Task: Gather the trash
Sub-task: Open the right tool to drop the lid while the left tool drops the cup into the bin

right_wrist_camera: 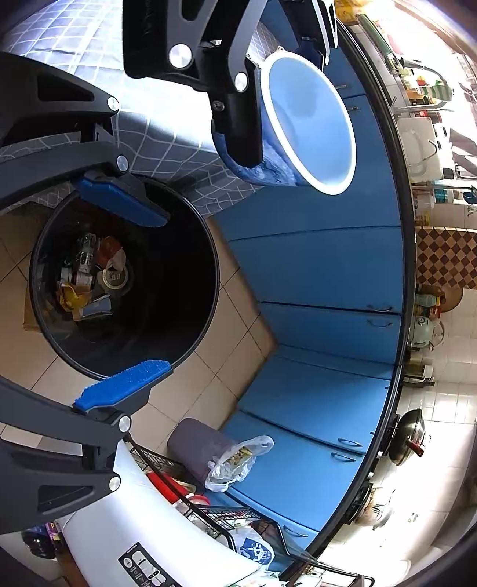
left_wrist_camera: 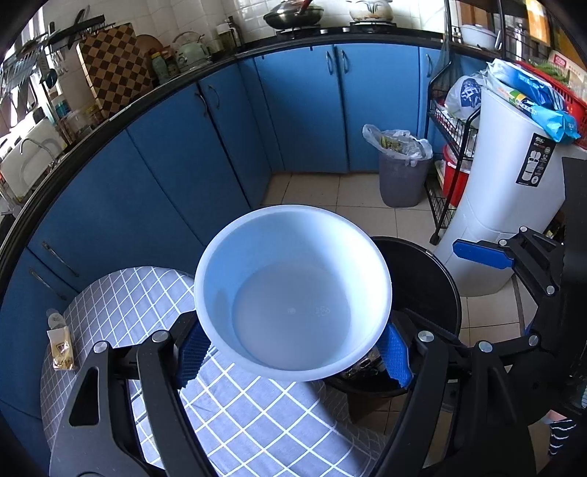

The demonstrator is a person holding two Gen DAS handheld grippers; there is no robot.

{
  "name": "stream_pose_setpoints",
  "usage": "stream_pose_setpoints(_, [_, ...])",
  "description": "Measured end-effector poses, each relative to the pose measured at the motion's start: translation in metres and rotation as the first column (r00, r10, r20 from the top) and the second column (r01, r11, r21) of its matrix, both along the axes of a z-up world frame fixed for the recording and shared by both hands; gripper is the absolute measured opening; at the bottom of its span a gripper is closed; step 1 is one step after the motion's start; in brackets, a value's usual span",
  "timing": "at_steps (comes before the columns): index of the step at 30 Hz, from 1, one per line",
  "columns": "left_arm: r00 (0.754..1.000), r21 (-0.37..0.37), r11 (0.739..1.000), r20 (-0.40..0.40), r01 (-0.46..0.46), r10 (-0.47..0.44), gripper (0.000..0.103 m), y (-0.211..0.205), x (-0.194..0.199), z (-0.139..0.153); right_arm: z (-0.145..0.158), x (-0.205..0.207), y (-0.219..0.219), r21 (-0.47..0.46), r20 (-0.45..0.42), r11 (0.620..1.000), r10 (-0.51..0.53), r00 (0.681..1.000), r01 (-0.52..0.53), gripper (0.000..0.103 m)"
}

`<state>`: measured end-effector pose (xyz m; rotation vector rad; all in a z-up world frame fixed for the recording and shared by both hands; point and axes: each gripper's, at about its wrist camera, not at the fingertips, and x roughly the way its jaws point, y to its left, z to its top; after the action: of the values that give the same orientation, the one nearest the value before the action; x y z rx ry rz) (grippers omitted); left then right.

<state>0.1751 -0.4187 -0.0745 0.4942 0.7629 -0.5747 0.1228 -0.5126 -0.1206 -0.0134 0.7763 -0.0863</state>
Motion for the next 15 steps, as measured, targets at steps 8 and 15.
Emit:
stream_pose_setpoints(8, [1.0,0.008,1.0,-0.007,-0.001,0.002,0.077,-0.0026,0.0013,-0.0025,-0.0003,0.0005,-0.004,0.008,0.004,1.0,-0.009,1.0,0.009,0.073])
stream_pose_setpoints(15, [1.0,0.01,1.0,-0.01,0.004,-0.004,0.078,-0.0087,0.0011,-0.0017,-0.002,-0.0011,-0.0088,0.013,0.005,1.0,-0.015,1.0,0.015,0.073])
